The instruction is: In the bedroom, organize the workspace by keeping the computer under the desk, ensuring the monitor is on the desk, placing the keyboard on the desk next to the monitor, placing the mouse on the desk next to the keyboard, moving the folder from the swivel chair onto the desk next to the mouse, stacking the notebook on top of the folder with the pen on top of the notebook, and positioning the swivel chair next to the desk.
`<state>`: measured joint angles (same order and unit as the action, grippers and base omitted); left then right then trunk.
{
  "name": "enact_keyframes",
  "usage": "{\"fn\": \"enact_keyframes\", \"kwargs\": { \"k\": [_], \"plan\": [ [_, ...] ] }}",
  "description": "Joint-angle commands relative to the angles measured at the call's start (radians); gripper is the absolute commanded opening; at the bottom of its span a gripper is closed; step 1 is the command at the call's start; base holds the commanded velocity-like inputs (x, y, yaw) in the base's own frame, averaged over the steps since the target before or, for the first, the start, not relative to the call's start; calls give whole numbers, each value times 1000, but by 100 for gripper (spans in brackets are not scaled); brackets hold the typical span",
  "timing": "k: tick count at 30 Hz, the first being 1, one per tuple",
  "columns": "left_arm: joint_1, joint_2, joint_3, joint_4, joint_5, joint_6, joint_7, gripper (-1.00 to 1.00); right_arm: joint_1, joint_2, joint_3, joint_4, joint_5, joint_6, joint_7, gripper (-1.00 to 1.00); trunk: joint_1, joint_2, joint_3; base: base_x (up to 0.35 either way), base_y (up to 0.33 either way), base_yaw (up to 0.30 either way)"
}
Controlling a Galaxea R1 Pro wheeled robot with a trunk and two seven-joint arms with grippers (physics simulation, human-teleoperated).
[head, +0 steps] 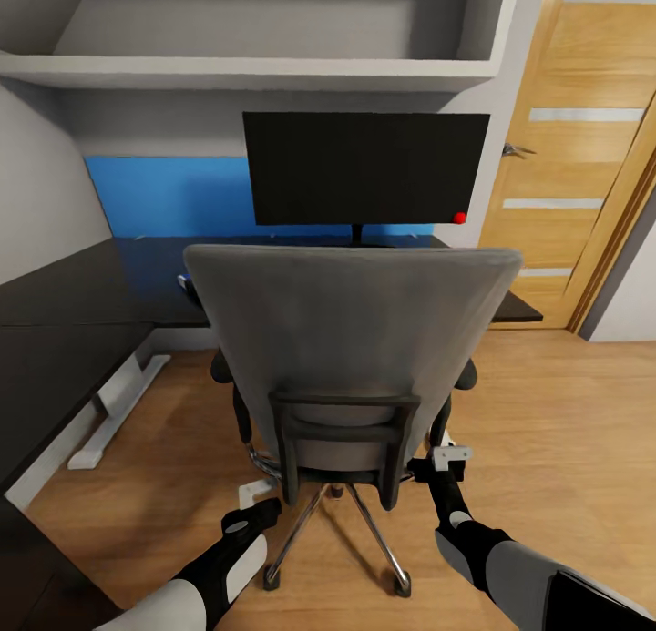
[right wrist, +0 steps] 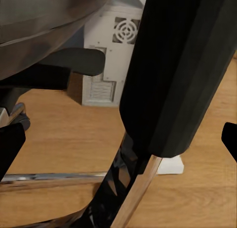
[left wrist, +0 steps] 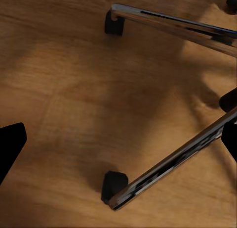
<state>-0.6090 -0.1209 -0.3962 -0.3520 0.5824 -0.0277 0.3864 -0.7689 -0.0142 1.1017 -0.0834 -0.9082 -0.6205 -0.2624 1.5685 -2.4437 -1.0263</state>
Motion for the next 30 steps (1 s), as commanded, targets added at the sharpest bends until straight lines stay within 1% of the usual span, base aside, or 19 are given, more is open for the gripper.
{"fn": "enact_keyframes", "kwargs": {
  "k": [1, 5, 9, 23, 30],
  "plan": [
    [-1, 0, -13, -8, 10, -3, 2, 100, 0, -1, 41, -1, -1, 16, -1, 100, 1, 0, -1, 321, 0, 0],
    [-1, 1, -13, -6, 13, -5, 2, 100, 0, -1, 41, -1, -1, 16, -1, 100, 1, 0, -1, 165, 0, 0],
    [-1, 5, -12, -5, 14, -7, 3, 100, 0, -1, 41, -2, -1, 16, -1, 100, 1, 0, -1, -21, 0, 0],
    [-1, 7, -12, -5, 14, -8, 3, 100, 0, -1, 41, -1, -1, 16, -1, 100, 1, 0, -1, -307, 0, 0],
    [-1, 6, -12, -5, 14, -8, 3, 100, 0, -1, 41, -1, -1, 16, -1, 100, 1, 0, -1, -65, 0, 0]
  ]
}}
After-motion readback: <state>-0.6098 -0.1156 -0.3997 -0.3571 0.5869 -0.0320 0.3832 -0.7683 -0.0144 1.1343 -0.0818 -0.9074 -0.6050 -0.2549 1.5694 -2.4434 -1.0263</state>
